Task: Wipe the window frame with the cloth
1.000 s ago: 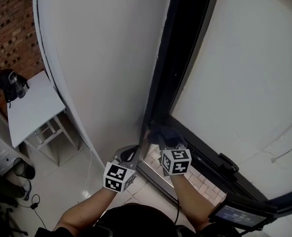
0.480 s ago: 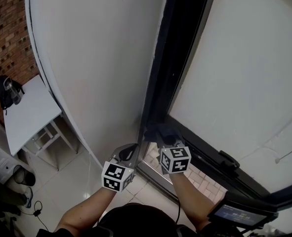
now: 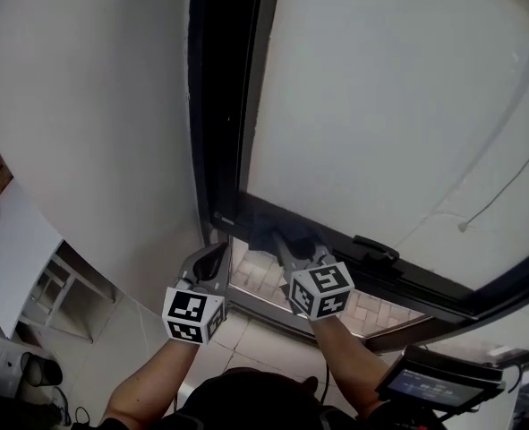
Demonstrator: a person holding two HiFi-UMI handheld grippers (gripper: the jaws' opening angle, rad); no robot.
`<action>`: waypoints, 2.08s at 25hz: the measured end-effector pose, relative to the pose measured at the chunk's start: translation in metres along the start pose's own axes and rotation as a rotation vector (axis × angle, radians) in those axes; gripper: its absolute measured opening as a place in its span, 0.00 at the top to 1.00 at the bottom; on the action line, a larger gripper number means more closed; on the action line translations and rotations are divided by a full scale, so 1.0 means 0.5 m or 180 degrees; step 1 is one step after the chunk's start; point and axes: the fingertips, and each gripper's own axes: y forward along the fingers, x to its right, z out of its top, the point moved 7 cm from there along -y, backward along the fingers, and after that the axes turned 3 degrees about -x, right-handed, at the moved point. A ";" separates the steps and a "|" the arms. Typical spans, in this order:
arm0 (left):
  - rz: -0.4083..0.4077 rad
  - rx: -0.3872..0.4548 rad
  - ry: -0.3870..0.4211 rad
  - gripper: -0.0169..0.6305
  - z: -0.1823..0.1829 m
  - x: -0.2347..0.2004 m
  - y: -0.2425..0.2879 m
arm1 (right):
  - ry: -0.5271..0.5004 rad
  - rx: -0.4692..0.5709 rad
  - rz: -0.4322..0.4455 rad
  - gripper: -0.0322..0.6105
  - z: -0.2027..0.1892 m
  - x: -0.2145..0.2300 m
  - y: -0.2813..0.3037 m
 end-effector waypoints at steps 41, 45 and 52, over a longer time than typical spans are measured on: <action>-0.1270 0.0039 0.0345 0.98 0.184 0.639 0.103 | 0.0104 0.0556 -0.1898 0.85 0.055 0.297 -0.837; -0.1286 0.0034 0.0345 0.98 0.183 0.644 0.102 | 0.0102 0.0566 -0.1911 0.85 0.055 0.299 -0.841; -0.1334 0.0037 0.0290 0.98 0.184 0.649 0.094 | 0.0121 0.0585 -0.1922 0.85 0.054 0.298 -0.847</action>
